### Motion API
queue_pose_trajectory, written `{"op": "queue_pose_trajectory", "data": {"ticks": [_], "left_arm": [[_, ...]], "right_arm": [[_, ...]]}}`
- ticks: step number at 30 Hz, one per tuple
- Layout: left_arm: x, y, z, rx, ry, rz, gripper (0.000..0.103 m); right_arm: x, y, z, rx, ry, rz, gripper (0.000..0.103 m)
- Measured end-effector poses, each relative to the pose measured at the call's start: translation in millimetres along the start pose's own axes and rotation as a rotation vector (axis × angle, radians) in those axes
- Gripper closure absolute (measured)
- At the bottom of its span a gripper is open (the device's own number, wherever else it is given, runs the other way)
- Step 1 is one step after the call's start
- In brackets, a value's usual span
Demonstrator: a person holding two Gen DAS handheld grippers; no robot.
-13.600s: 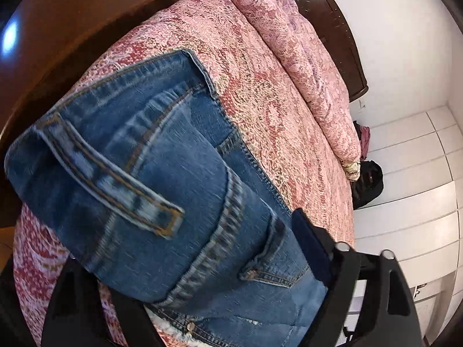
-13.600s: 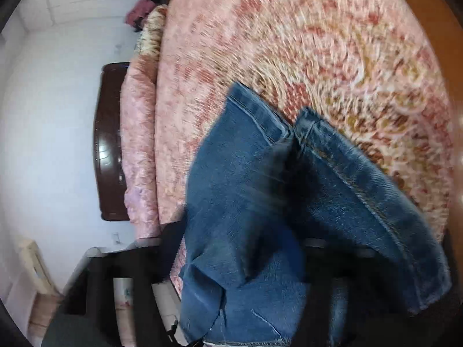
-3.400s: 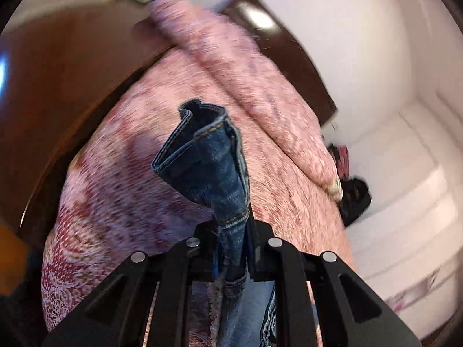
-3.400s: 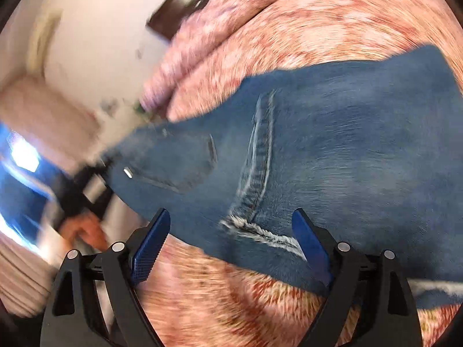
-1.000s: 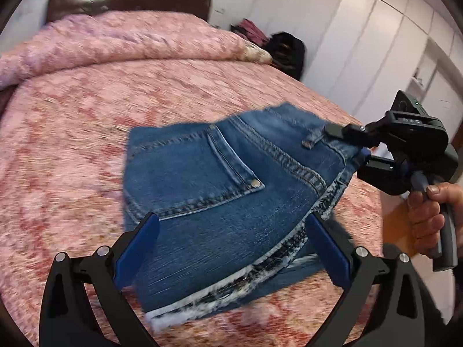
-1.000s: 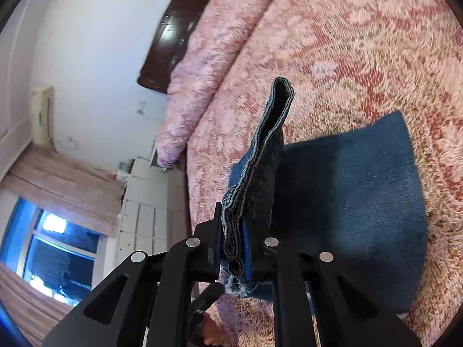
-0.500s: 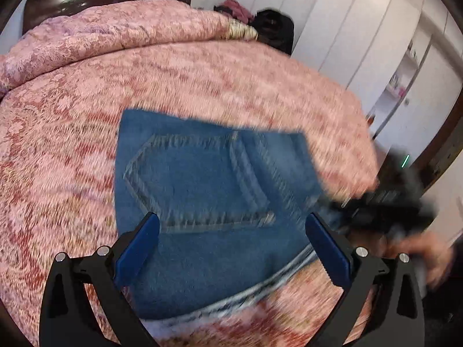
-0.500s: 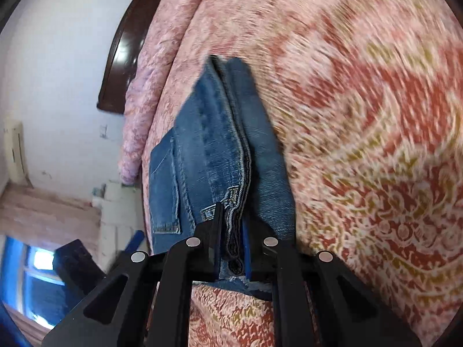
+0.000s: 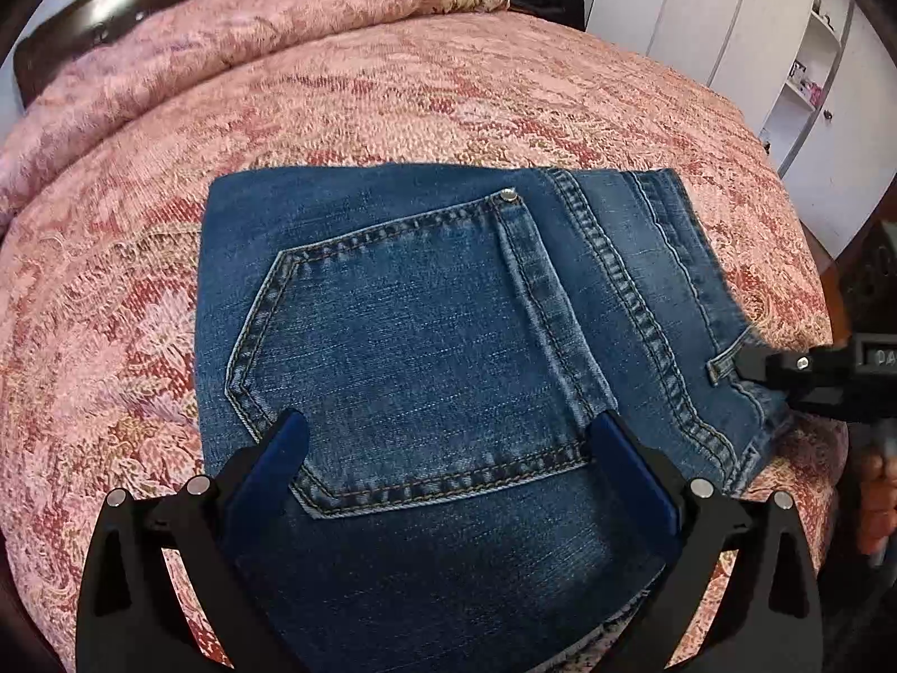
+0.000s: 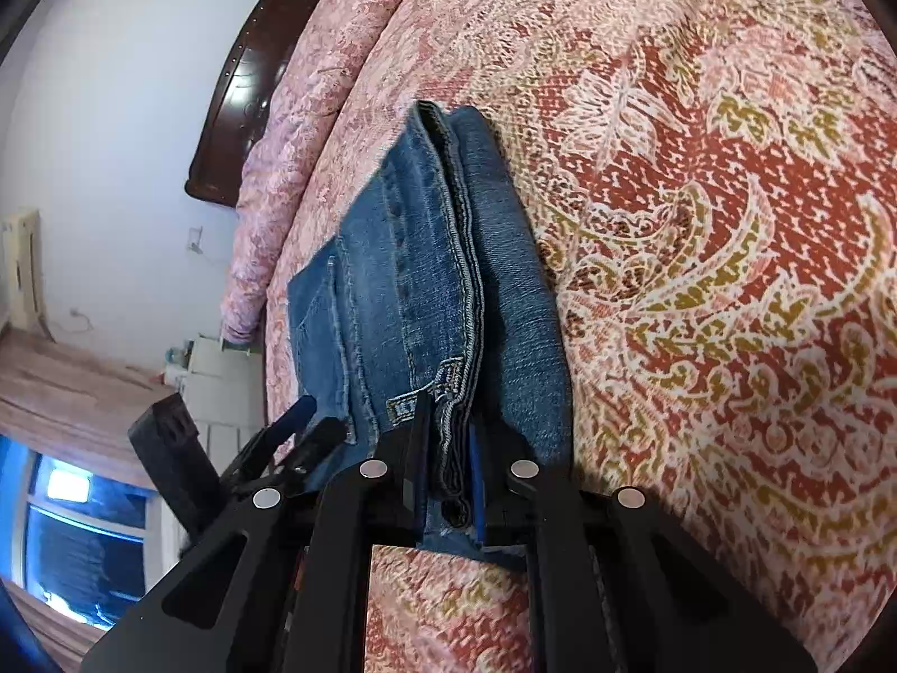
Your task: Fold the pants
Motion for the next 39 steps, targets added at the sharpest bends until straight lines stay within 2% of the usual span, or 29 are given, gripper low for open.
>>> {"op": "queue_pose_trajectory", "data": {"ticks": [3,7,9,11,13,15,17,20,23,27,31,33,37,39], "left_arm": [[7,3,-2,0.033,-0.021,0.025,0.002],[10,2,4,-0.006,-0.031,0.012,0.002],[8,3,5,-0.021,-0.043,0.003,0.002],[6,4,7,-0.021,-0.049,-0.016,0.002],[6,5,6,0.001,-0.057,-0.017,0.002],[7,5,7,0.017,-0.061,-0.015,0.002],[7,7,7,0.019,-0.063,-0.017,0.002],[7,7,7,0.021,-0.069,-0.016,0.002],[6,7,6,0.024,-0.073,-0.016,0.002],[5,8,7,0.030,-0.074,-0.017,0.002],[6,9,7,0.032,-0.078,-0.011,0.002],[6,9,7,0.034,-0.083,-0.006,0.002],[8,8,8,0.027,-0.081,-0.001,0.002],[16,7,11,0.026,-0.077,0.011,0.002]], "right_arm": [[11,11,2,0.013,-0.005,-0.019,0.093],[15,13,6,0.057,-0.007,0.031,0.093],[2,0,6,0.033,0.017,0.055,0.093],[-5,-12,5,-0.027,0.043,0.034,0.093],[2,-11,4,-0.055,0.042,0.057,0.088],[14,-12,2,-0.050,0.013,0.119,0.083],[30,-14,-7,-0.046,-0.045,0.205,0.083],[40,6,-33,0.002,-0.112,0.192,0.083],[18,45,-53,0.099,-0.078,0.159,0.083],[-25,78,-75,0.177,-0.048,0.183,0.083],[-55,77,-91,0.181,-0.031,0.262,0.083],[-65,71,-94,0.167,-0.016,0.266,0.083],[-57,67,-93,0.131,-0.008,0.269,0.082],[-42,63,-86,0.122,-0.004,0.232,0.073]]}}
Point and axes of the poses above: each gripper's, at about its wrist camera, not at the fingertips, and x roughly against the way its jaws point, y to its left, z to its underside, the point moved 9 cm from there along -x, roughly the way its jaws point, and after that the axes turned 15 degrees about z, right-handed, at the moved point
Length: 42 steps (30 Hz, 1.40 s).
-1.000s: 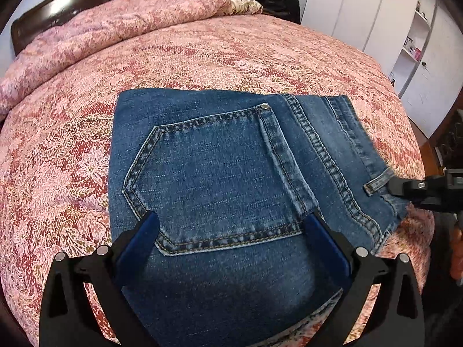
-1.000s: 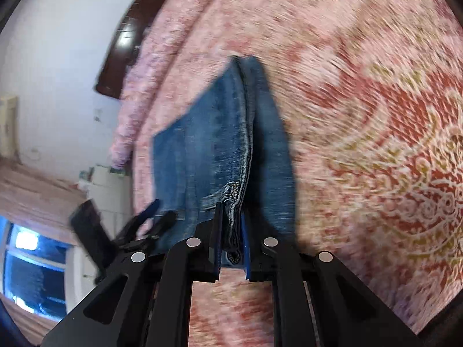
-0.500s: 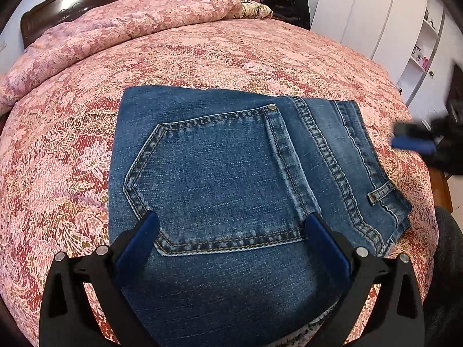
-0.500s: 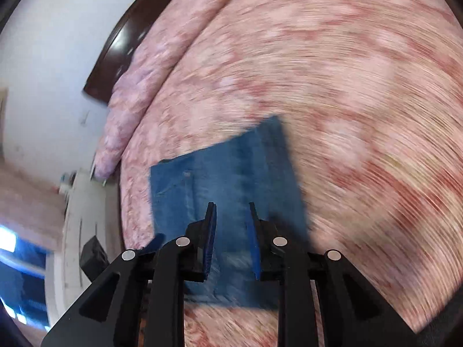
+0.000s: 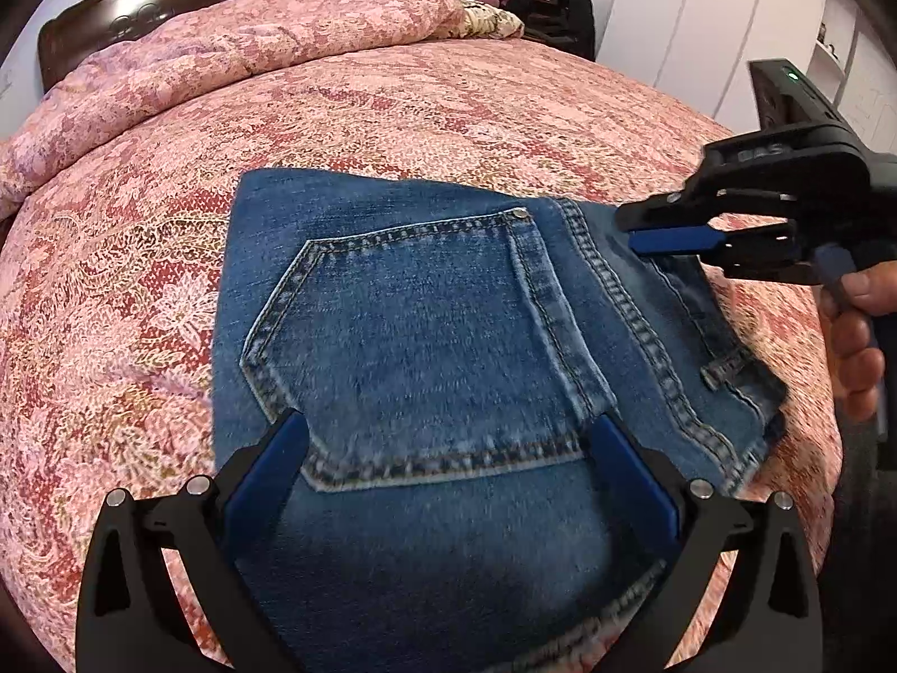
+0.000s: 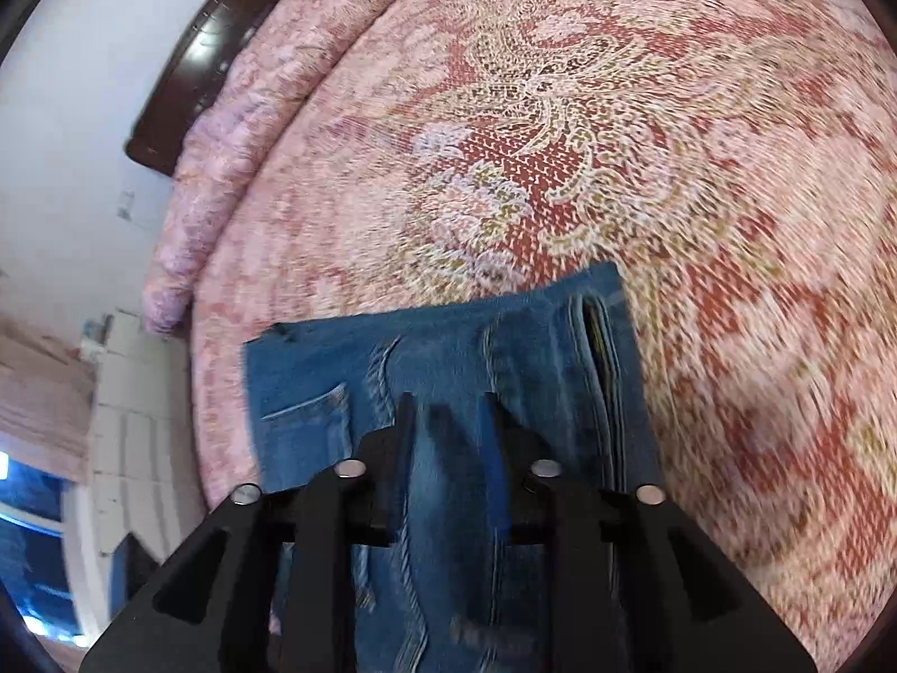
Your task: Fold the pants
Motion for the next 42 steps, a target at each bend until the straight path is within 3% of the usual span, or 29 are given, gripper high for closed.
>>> {"op": "queue_pose_trajectory", "data": {"ticks": [1,3,7,12,15,16,21,22,24,29,33,36,39,41,42], "left_arm": [[5,1,2,0.011,-0.001,0.010,0.002],[19,1,8,0.037,-0.018,0.039,0.002],[46,4,29,0.064,-0.018,0.035,0.002],[66,8,61,0.182,-0.003,0.078,0.002],[72,9,71,0.306,-0.015,0.171,0.002],[76,9,73,0.364,-0.040,0.235,0.002],[83,27,68,0.614,-0.154,0.415,0.002],[80,29,67,0.676,-0.161,0.467,0.002],[71,27,68,0.768,-0.140,0.536,0.002],[64,-2,69,0.808,-0.135,0.597,0.003],[65,14,66,0.952,-0.312,0.637,0.003],[56,25,71,1.037,-0.348,0.628,0.003],[63,34,70,1.087,-0.479,0.646,0.004],[72,36,69,1.097,-0.562,0.658,0.009],[73,37,69,1.092,-0.571,0.643,0.020]], "right_arm": [[6,-4,4,0.000,-0.001,-0.006,0.067],[25,-19,20,-0.014,0.004,-0.031,0.064],[45,-47,54,-0.066,0.042,-0.058,0.064],[50,-61,90,-0.143,0.106,-0.122,0.064],[45,-56,99,-0.149,0.121,-0.159,0.064],[43,-55,100,-0.148,0.119,-0.162,0.064],[29,-40,96,-0.063,0.076,-0.192,0.065],[26,-40,98,-0.048,0.073,-0.182,0.075],[23,-42,99,-0.056,0.072,-0.201,0.085],[22,-47,103,-0.068,0.073,-0.229,0.087],[20,-49,104,-0.073,0.078,-0.232,0.087],[18,-49,102,-0.081,0.079,-0.237,0.087],[19,-54,106,-0.088,0.070,-0.242,0.087],[19,-55,107,-0.079,0.065,-0.231,0.087],[21,-54,108,-0.064,0.062,-0.218,0.087]]}}
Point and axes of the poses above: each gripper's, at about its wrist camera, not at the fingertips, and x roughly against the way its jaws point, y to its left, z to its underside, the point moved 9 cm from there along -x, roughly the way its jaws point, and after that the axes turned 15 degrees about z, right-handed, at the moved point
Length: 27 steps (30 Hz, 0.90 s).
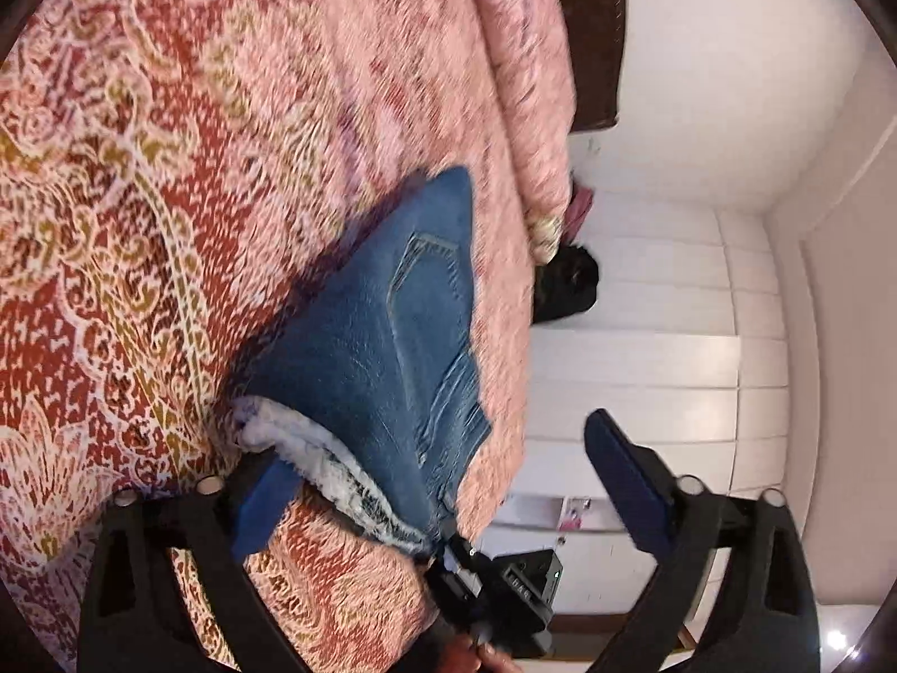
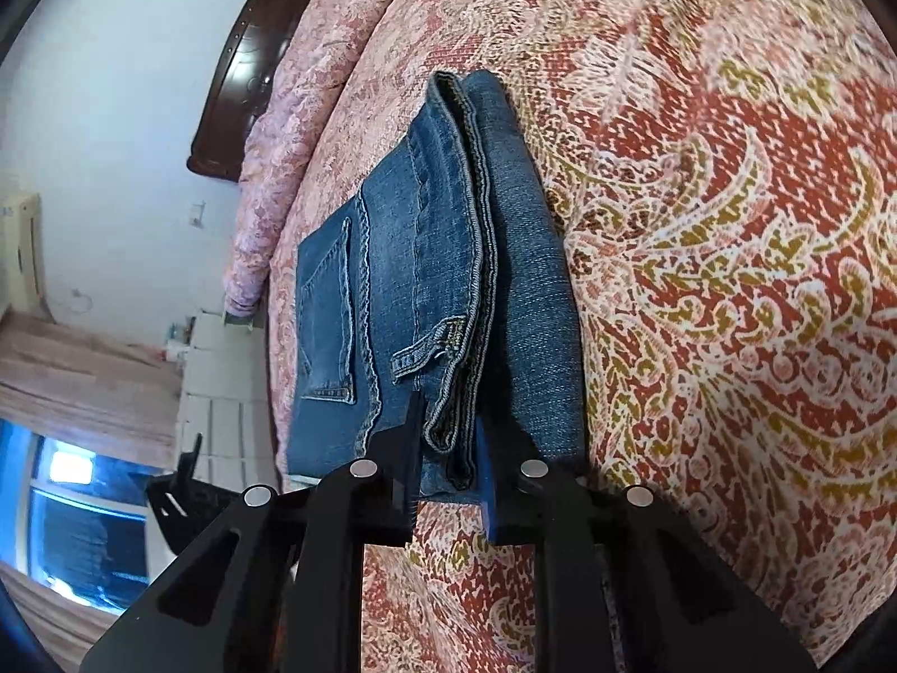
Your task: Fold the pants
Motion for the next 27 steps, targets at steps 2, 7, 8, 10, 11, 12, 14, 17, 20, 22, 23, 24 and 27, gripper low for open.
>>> {"op": "queue_pose_trajectory", "data": {"ticks": [2,7,8,10,11,12,14,17,20,22,23,24,27], "left_arm": [[6,9,-1,0.012,-0.031,-0.049,0.044],[15,24,0,0.020,-0.089,-0.136,0.072],[20,30,-1,0.023,-0.091,-0.156,0.074],[25,40,-2,0.053,-0.104,-0.186,0.079],[25,43,-2,0.056,-0.105,-0.197,0.078],[24,44,-3,0.052,-0.102,-0.206,0.078],[24,44,-3,0.046,-0.098,-0.209,0.078],[19,43,-5,0.050,-0.092,-0.207,0.078],[24,41,-6,0.050,-0.086,-0.205,0.078],[22,40,-10,0.056,-0.073,-0.208,0.077],[22,36,-11,0.046,-0.063,-0.222,0.077],[23,31,-10,0.015,-0.050,-0.248,0.072],[29,0,-2,-0.160,-0.003,-0.359,0.051]], "right_arm": [[3,4,2,0.033,0.001,0.033,0.089],[7,13,11,0.125,0.018,0.099,0.090],[6,11,14,0.123,0.025,0.103,0.090],[3,5,19,0.101,0.034,0.103,0.091],[2,0,21,0.093,0.030,0.101,0.091],[1,-2,22,0.087,0.026,0.100,0.091],[1,-5,22,0.080,0.017,0.106,0.091],[6,-9,23,0.047,0.030,0.099,0.091],[20,-8,20,0.049,0.033,0.146,0.090],[29,-9,20,0.026,0.039,0.160,0.088],[38,-8,17,0.018,0.018,0.162,0.088],[43,-6,13,0.024,-0.002,0.158,0.088],[60,2,-4,0.058,-0.075,0.166,0.088]]}}
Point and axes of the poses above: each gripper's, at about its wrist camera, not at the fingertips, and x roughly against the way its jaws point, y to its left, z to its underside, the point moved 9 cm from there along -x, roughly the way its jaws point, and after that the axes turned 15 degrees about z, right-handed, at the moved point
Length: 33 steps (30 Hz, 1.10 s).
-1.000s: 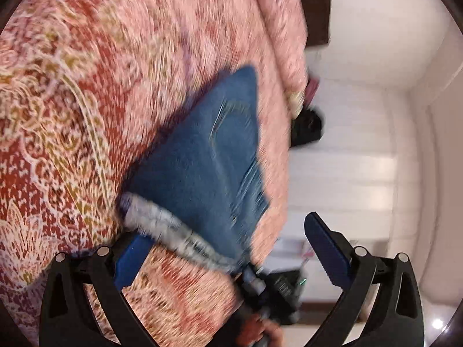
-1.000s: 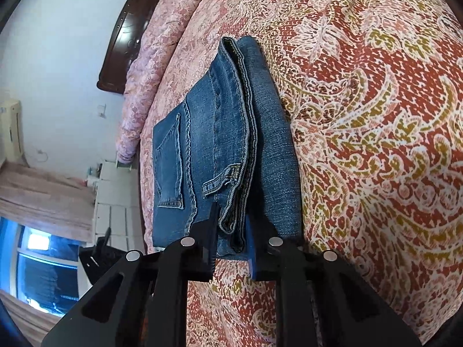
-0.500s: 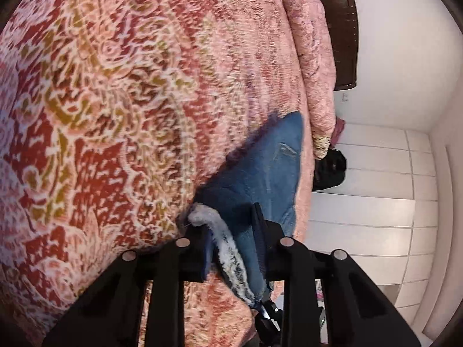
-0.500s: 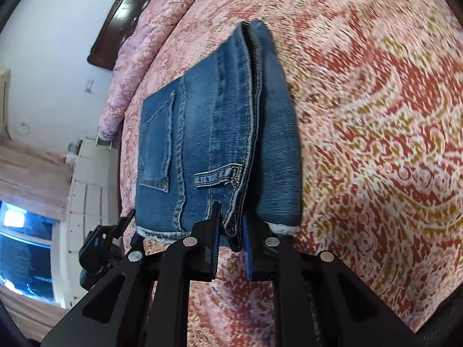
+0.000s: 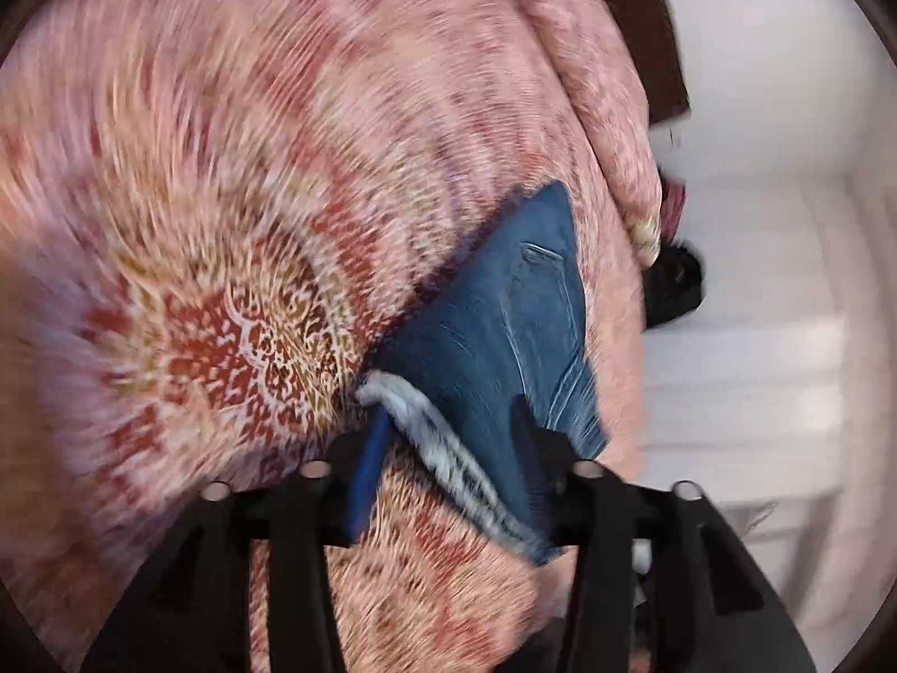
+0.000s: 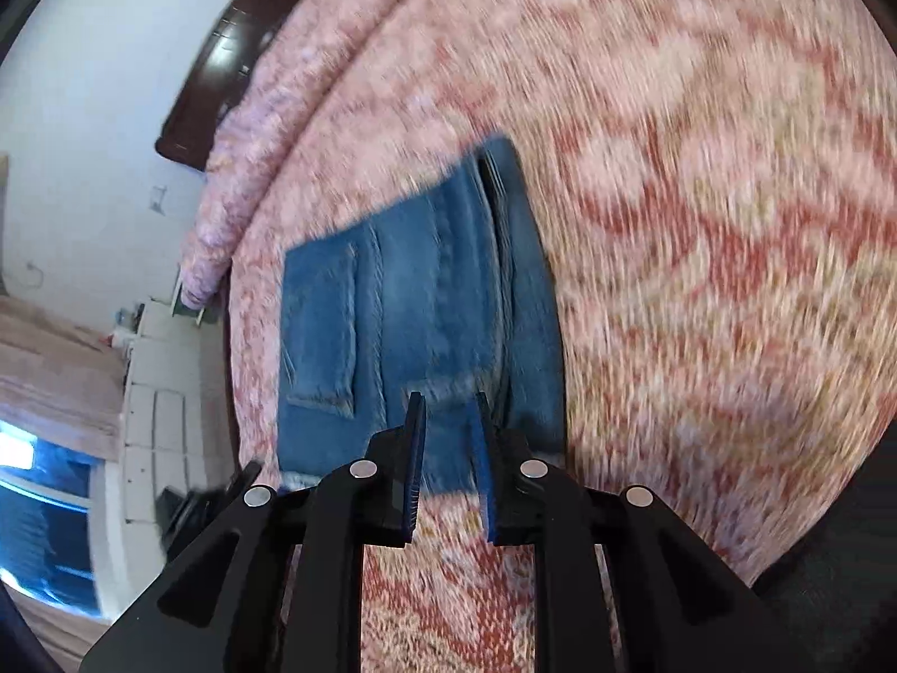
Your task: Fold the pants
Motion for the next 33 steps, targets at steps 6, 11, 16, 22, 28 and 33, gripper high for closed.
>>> {"op": "queue_pose_trajectory", "data": {"ticks": [6,11,16,22,28,33], "left_arm": [[-18,-68,0,-0.442,0.078,-0.094,0.016],[-74,-72,8,-0.526,0.214,-0.108,0.016],[-93,-52,2,-0.541,0.241,-0.188,0.016],[-106,-43,-1,-0.543,0.261,-0.235,0.015],[-113,-42,4,-0.605,0.262,-0.282,0.011],[-112,-43,8,-0.634,0.258,-0.302,0.009]], "right_arm": [[-9,45,-41,0.078,-0.059,-0.091,0.088],[-48,87,-72,0.127,-0.024,-0.112,0.088],[-87,89,-87,0.136,0.007,-0.009,0.088],[-109,67,-89,0.026,0.023,-0.034,0.103],[-69,71,-67,0.137,0.023,0.026,0.103],[-36,63,-25,0.161,0.055,-0.048,0.103]]}}
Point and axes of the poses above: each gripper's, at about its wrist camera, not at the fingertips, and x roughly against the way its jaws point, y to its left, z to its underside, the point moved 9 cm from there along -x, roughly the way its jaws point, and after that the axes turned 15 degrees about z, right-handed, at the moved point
